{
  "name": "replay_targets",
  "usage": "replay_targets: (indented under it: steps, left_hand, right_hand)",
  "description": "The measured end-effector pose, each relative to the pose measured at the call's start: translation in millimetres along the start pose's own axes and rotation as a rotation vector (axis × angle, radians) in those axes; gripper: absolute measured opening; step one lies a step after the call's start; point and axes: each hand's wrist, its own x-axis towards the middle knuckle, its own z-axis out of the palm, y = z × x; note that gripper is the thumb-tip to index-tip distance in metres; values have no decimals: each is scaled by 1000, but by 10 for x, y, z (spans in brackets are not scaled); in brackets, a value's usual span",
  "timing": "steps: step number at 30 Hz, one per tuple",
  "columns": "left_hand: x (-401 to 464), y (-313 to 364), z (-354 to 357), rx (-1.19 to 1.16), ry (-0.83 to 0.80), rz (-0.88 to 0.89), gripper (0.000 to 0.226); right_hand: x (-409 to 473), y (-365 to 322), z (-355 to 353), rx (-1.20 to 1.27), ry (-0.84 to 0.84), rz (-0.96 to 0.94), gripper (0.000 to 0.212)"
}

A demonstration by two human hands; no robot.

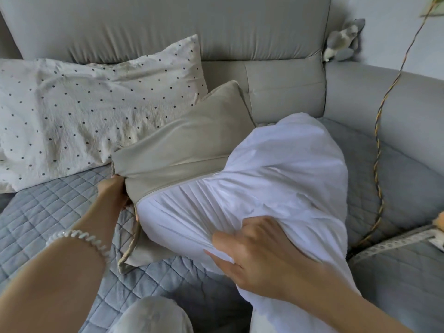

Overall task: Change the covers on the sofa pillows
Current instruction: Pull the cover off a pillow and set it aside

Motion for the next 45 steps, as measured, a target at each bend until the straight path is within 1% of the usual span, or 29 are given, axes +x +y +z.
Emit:
replay_targets:
  steps: [2,4,6,7,9,10,11,13,14,16,18,20,22,24,26,27,28,29,31,32,33,34,36,37,38,40,41,43,45]
  left_hand:
    - [-1,-76,-8,24,-62,-21,13]
    - [-216,32,-20,61,-56,53,12]
    - [-474,228,-64,173,158,309,8]
    - [-631,344,-99,231,271,462,22]
    - [-960,597,-110,306,373,798,41]
    - [-1139,721,-57,354,333,953,42]
    - [-1330,838,45,401,228,1074,40]
    - [-1586,939,318,545,-84,1183,47]
    - [-1638,938,448,648,-209,1168,54]
    - [-1652,905,617,786,-298,1039,55]
    - [-1631,936,616,836,-214,959,44]
    - [-1652,926,500,899,-60,1007,34]
    - [-1721,764,367,864,10,1040,28]
    - [-1867,425,262,758,43,988,25]
    - [-2030,79,155,655,114,930,25]
    - [-2079,-35,103,614,148,930,24]
    - [-2109,-112,48,578,173,938,23]
    - [-2124,-150,0,551,189,952,22]
    - [-2147,-168,-69,531,189,980,20]
    - [-2162,-169,-92,529,179,997,20]
    - [-2187,-163,-110,530,163,1009,20]
    - [-2211,-153,-130,542,149,1018,20]
    - [-2220,-145,-173,607,122,1008,21]
    - [-2206,-132,-197,657,109,996,22]
    - [-2186,-111,-222,711,99,983,22]
    - [-2183,13,-258,764,94,958,23]
    - [-2208,110,-263,754,91,949,27]
    - [-2248,344,-185,742,55,958,49]
    - [-2263,577,14,879,-56,1009,74]
  right_hand:
    - [40,47,14,47,0,15,30]
    - [93,108,25,86,10,31,31]
    - [113,135,46,123,10,53,34]
    - [109,123,63,138,-3,53,35]
    - [98,59,95,137,-54,27,36]
    - [95,18,108,119,-74,10,35]
    - [96,-28,112,92,-90,-4,33]
    - [101,-104,112,38,-101,-8,25]
    - [93,-119,109,13,-106,1,22]
    - [52,-61,59,-32,-118,39,18]
    - [-18,180,-68,-51,-76,116,20]
    - [-146,565,-254,-118,-15,210,21]
    - [-268,968,-452,-174,-44,358,20]
    - [-285,1264,-666,-99,-154,538,20]
    - [-223,1271,-855,184,-281,675,17]
    - [-152,1201,-920,318,-278,681,20]
    - [-31,1080,-944,420,-209,646,22]
    - [118,931,-940,431,-84,577,27]
    - [454,656,-802,193,176,371,41]
    - [601,581,-666,21,214,271,46]
    - [717,577,-496,-137,191,224,51]
    - [811,581,-340,-238,103,238,59]
    - [870,637,-145,-311,-148,416,71]
    - [855,682,-76,-327,-213,498,68]
    - [832,710,-32,-332,-215,546,63]
    - [764,666,-36,-349,-127,536,54]
    - [710,629,-37,-370,-34,488,49]
    - [614,544,-40,-390,122,452,46]
    - [501,502,-55,-352,287,452,51]
